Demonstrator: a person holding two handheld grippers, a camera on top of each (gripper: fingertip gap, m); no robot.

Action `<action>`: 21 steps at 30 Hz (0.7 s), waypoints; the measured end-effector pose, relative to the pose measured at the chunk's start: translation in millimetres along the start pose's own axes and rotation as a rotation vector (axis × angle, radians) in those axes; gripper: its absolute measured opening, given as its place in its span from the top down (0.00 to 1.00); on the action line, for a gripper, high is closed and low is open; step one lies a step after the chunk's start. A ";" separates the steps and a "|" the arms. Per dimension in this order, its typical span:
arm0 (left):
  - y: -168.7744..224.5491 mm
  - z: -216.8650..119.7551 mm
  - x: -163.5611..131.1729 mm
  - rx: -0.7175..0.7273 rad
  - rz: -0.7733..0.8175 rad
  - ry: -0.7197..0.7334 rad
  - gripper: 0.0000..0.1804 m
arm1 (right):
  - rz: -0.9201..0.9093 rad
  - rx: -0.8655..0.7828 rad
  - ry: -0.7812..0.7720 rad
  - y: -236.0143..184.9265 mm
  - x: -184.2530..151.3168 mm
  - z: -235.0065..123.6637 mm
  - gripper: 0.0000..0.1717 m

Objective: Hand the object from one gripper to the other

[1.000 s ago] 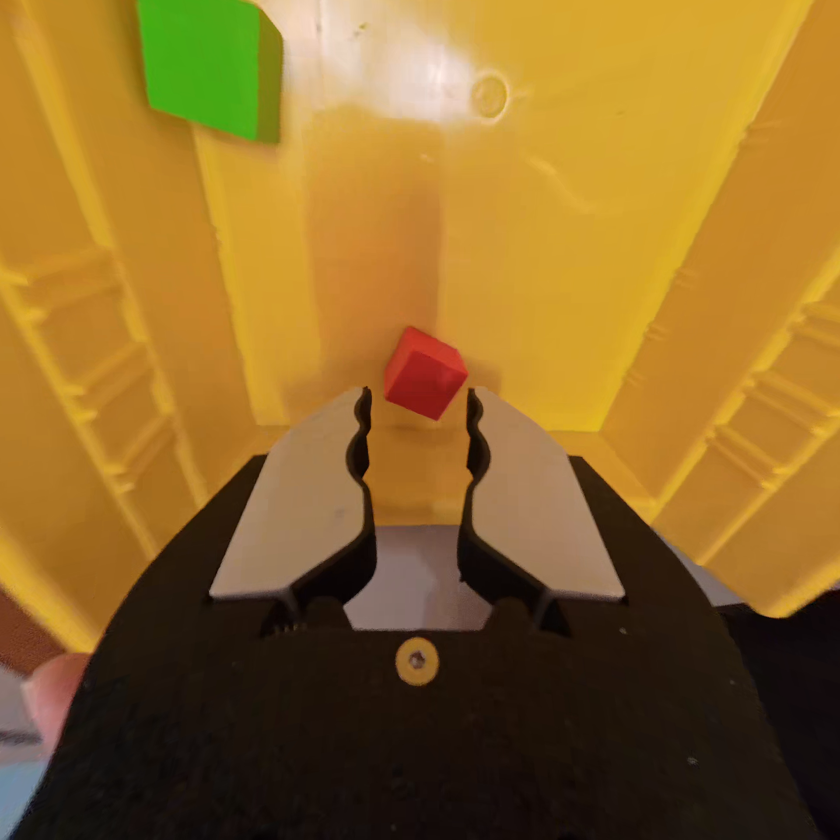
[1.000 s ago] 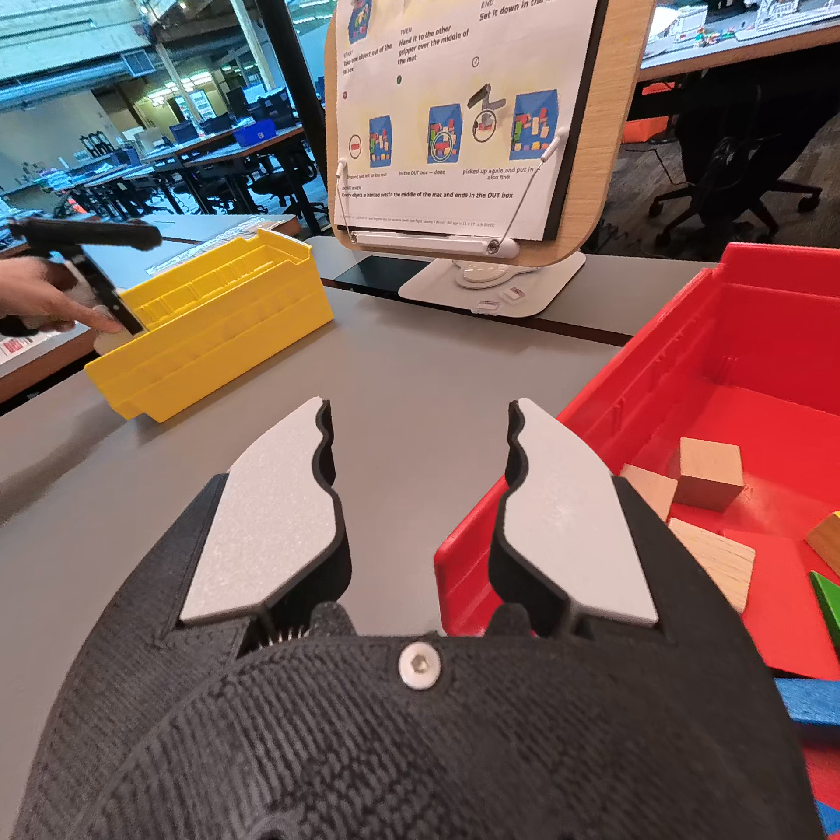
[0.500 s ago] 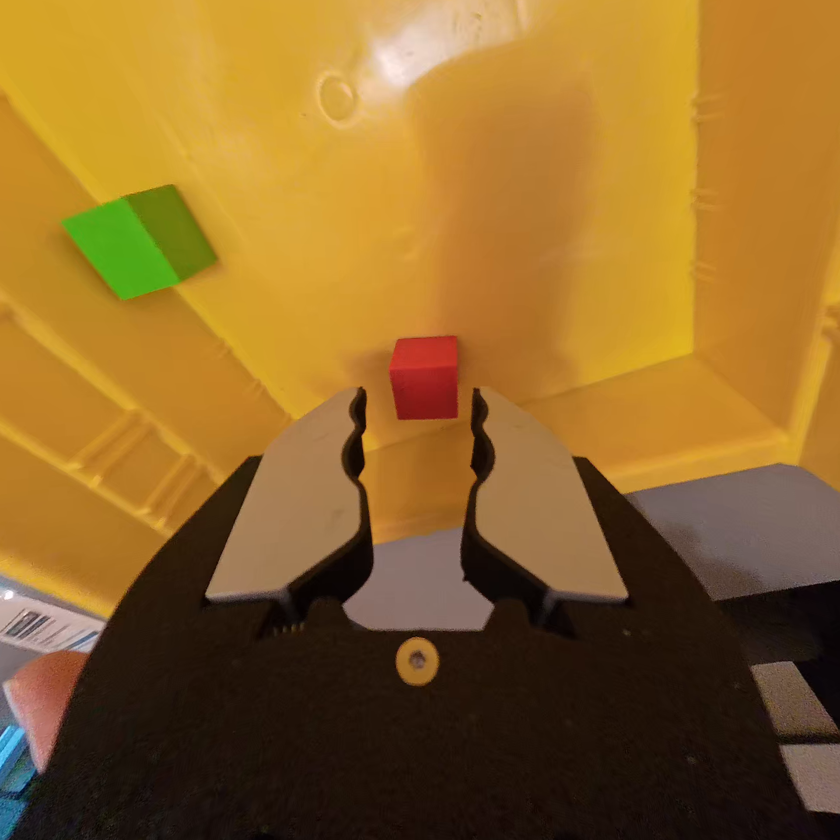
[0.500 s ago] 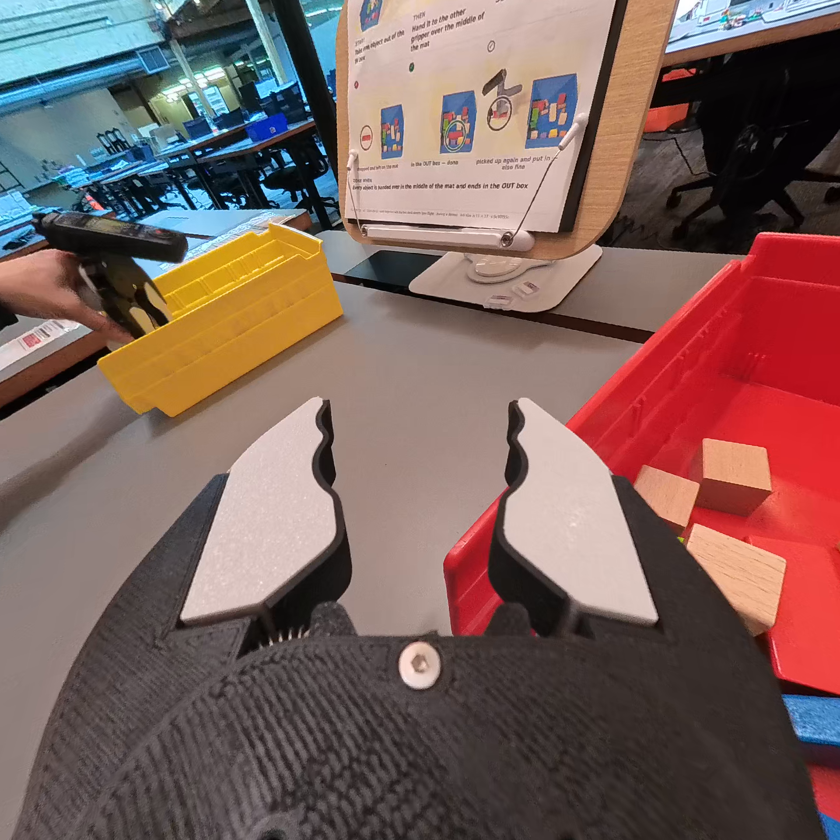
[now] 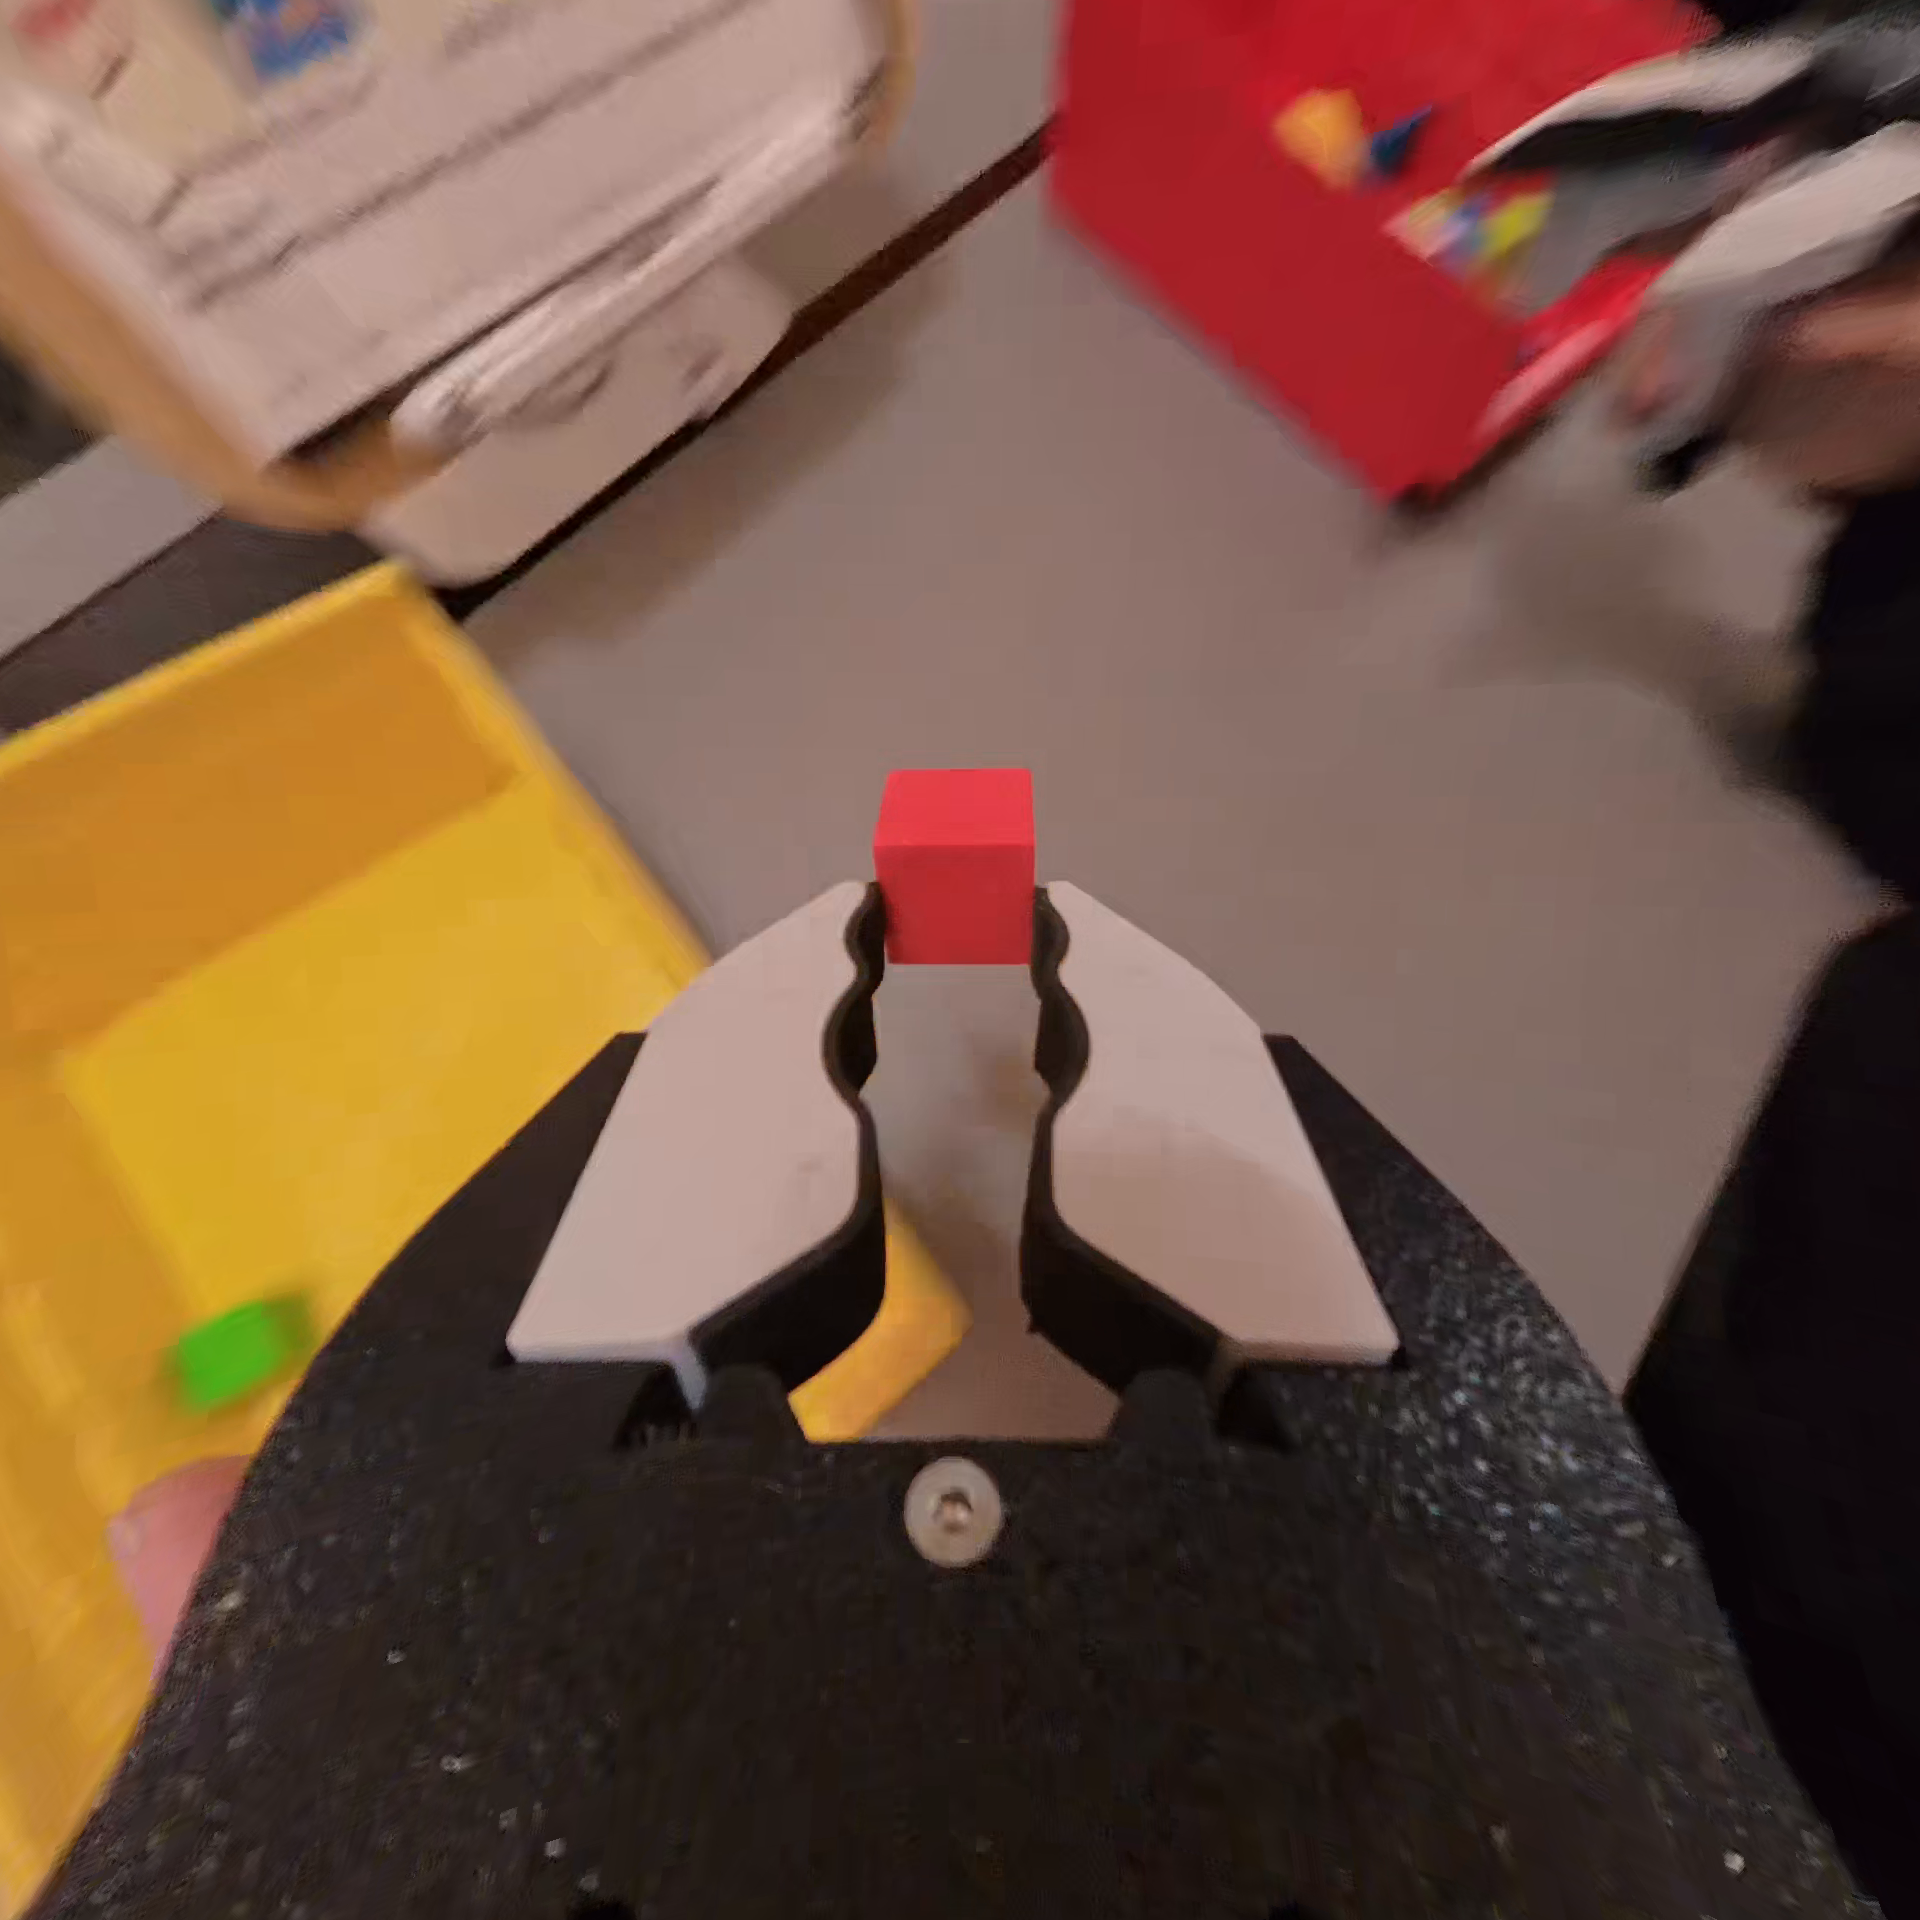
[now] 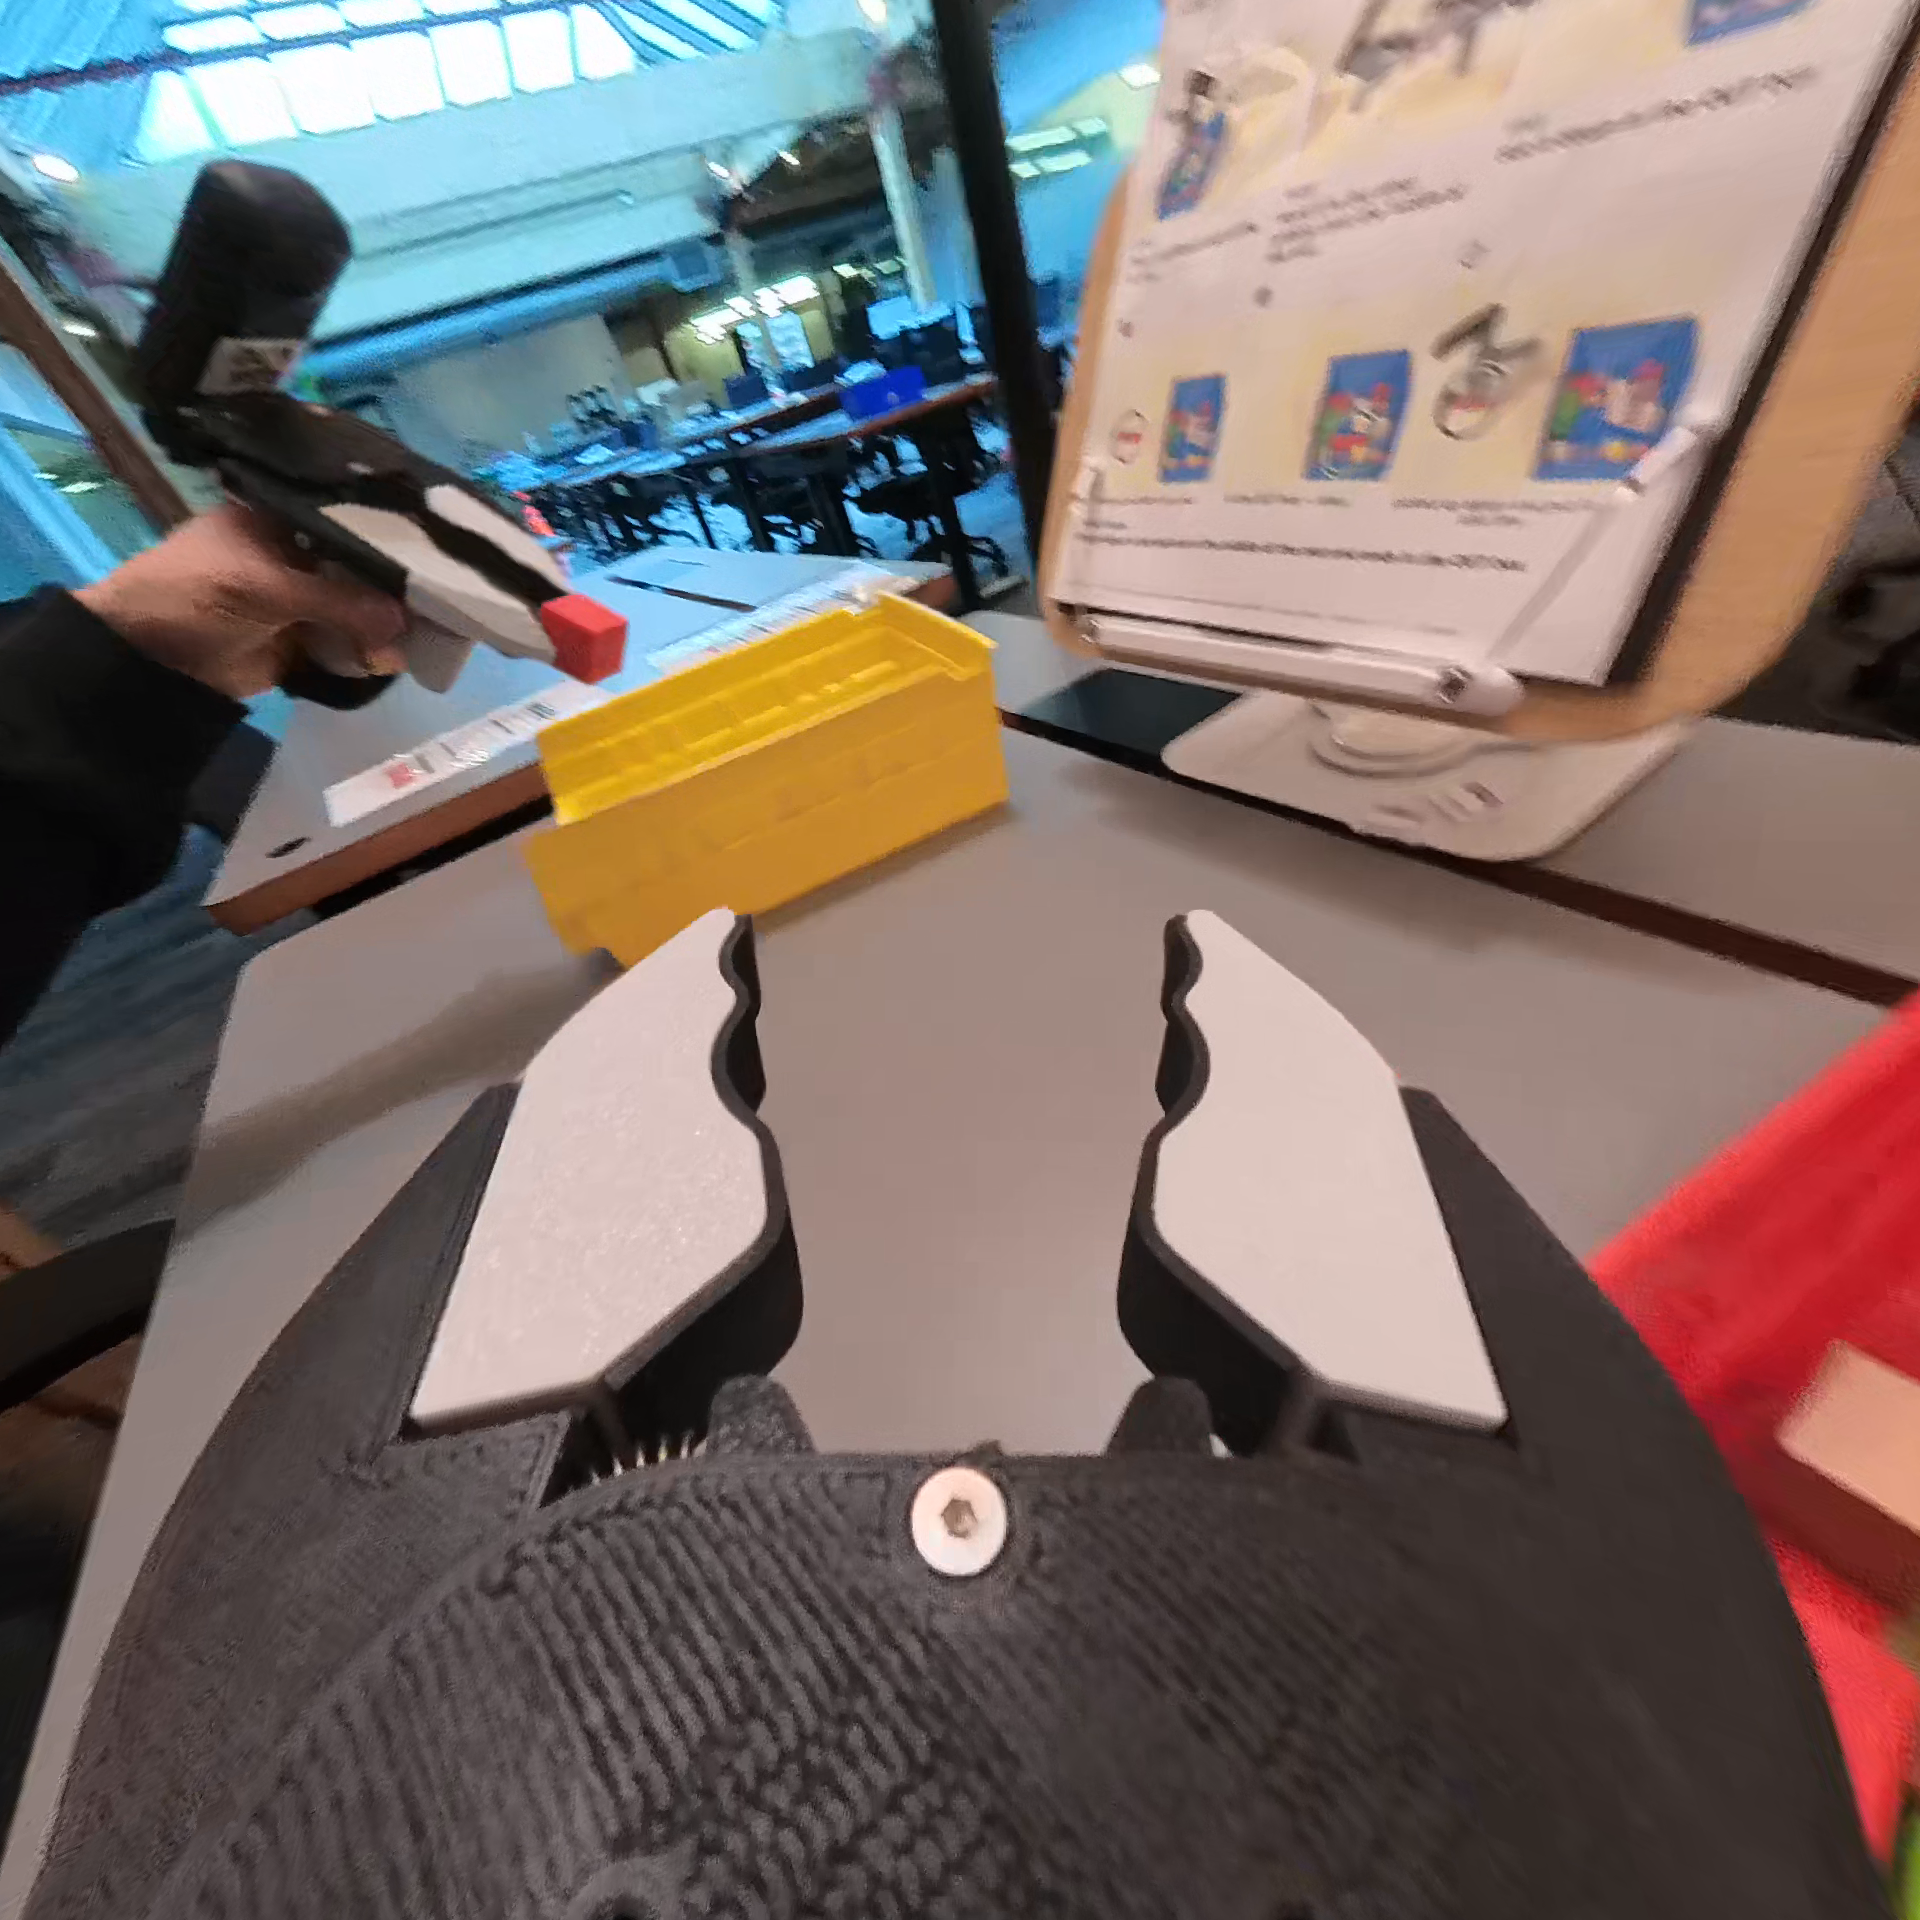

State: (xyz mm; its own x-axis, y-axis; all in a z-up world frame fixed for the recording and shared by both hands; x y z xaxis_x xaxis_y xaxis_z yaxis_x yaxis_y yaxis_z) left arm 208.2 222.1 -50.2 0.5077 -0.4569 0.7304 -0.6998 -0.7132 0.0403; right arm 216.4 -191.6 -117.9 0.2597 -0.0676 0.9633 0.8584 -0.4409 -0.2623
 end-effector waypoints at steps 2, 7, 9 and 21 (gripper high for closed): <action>32.3 5.1 16.0 -0.134 0.035 0.118 0.86 | -0.047 0.085 0.042 -13.7 4.3 8.5 0.56; 99.9 39.3 35.6 -0.375 0.119 0.248 0.86 | -0.115 0.300 0.051 -49.0 6.5 30.1 0.57; 119.2 54.1 38.1 -0.443 0.150 0.282 0.86 | -0.138 0.369 0.050 -61.3 5.4 36.7 0.58; 150.1 90.9 40.9 -0.565 0.170 0.362 0.86 | -0.123 0.527 0.041 -74.3 1.5 41.8 0.81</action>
State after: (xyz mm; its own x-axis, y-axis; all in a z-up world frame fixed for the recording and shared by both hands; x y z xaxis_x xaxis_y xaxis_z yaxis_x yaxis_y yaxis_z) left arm 169.7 48.0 -76.2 0.2374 -0.2617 0.9355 -0.9591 -0.2162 0.1829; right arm 171.5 -121.6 -99.3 0.1350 -0.0832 0.9874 0.9897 0.0598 -0.1302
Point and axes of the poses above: each gripper's, where its closed fingertips meet, z out along the fingers, x out of its top, y = z × x across the jaws, the point moved 9 cm from there along -z, back along the fingers, and after that the axes turned 5 degrees about x, right-handed, at the moved point
